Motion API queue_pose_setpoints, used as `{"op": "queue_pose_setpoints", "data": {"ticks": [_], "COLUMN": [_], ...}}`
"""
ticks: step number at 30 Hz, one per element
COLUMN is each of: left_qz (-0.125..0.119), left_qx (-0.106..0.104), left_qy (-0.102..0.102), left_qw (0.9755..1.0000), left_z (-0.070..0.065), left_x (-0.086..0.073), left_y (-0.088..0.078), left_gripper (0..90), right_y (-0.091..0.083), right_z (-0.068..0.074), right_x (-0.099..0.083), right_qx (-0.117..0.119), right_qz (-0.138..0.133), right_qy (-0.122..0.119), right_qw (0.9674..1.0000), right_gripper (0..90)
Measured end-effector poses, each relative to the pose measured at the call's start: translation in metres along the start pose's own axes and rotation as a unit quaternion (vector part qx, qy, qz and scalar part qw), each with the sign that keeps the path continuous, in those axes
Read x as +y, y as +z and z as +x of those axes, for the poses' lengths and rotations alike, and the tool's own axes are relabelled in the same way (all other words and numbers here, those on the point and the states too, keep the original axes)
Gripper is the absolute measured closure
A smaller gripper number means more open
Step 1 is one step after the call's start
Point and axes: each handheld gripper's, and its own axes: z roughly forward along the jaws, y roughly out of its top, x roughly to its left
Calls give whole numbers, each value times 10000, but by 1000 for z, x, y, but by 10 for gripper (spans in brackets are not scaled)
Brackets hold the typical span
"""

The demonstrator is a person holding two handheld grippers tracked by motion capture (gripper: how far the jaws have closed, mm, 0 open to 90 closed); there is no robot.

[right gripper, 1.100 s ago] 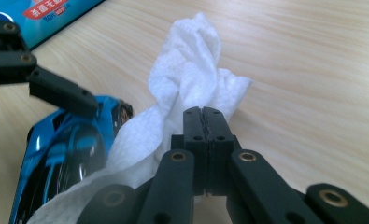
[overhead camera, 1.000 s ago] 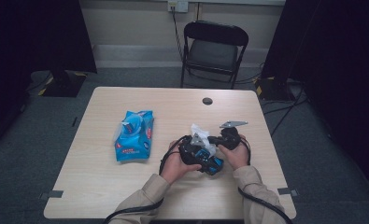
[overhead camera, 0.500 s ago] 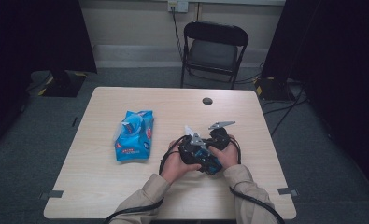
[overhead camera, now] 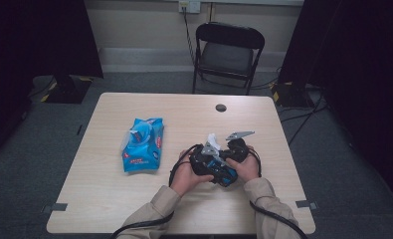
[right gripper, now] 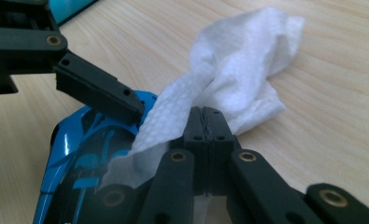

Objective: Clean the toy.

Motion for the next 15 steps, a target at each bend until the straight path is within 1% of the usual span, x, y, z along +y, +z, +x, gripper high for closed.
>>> {"op": "queue_pose_setpoints", "data": {"ticks": [7, 10, 15], "left_qz": [46, 41, 58], "left_qx": [-14, -10, -21], "left_qy": [7, 3, 31], "left_qw": [10000, 10000, 10000], "left_z": [-1, 0, -1], "left_x": [1, 1, 1], "left_y": [0, 0, 0], "left_gripper": [89, 90, 89], "right_y": [-8, -13, -18], "right_z": [-2, -3, -3], "right_x": [-7, -11, -13], "right_qx": [65, 95, 84], "right_qz": [9, 19, 78], "right_qy": [-18, 22, -27], "right_qw": [10000, 10000, 9999], "right_gripper": [900, 900, 900]}}
